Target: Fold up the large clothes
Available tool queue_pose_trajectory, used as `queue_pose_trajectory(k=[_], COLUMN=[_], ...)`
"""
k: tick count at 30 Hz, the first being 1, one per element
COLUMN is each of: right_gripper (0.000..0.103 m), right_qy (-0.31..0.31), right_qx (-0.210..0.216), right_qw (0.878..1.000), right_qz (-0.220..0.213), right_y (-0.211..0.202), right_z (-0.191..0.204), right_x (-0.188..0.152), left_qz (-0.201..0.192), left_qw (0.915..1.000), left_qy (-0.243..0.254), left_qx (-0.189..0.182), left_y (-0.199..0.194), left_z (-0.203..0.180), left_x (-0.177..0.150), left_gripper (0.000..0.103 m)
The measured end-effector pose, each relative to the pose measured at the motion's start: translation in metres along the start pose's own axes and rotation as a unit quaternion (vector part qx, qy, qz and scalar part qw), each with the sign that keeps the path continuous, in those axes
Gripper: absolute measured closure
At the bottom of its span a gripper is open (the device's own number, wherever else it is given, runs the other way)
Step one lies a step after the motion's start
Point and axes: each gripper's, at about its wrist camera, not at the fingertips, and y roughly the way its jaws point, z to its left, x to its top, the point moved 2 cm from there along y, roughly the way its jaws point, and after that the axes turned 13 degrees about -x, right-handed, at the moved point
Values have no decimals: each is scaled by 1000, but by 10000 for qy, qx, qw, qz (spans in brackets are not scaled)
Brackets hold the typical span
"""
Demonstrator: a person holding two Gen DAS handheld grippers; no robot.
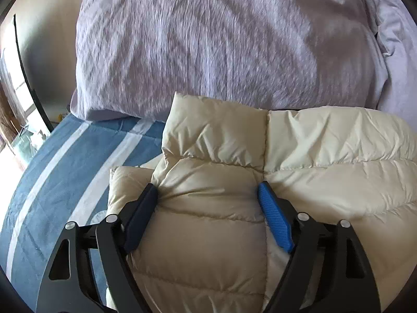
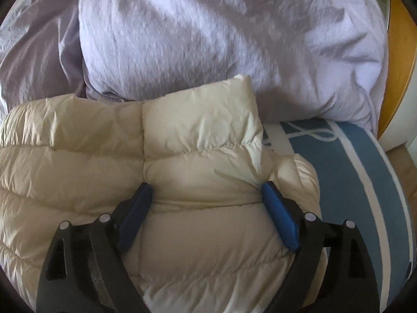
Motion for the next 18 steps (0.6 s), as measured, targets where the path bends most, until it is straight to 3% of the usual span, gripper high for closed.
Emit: queue_pose_trajectory(k=[6,18], right_gripper=[15,12], right_qy=[4,71], right_qx=[-18,61], right_qw=[9999,9998], right_qz=[140,175], right_y=[9,13], right_z=[-5,-7], right_x=[-2,1], left_qz=[244,406], left_qw=[9996,9990], left_qy=[-127,-138], left_qx=[41,76], left_y=[15,26], left_z=[7,14], left_x=[-1,1], left_gripper=[11,5])
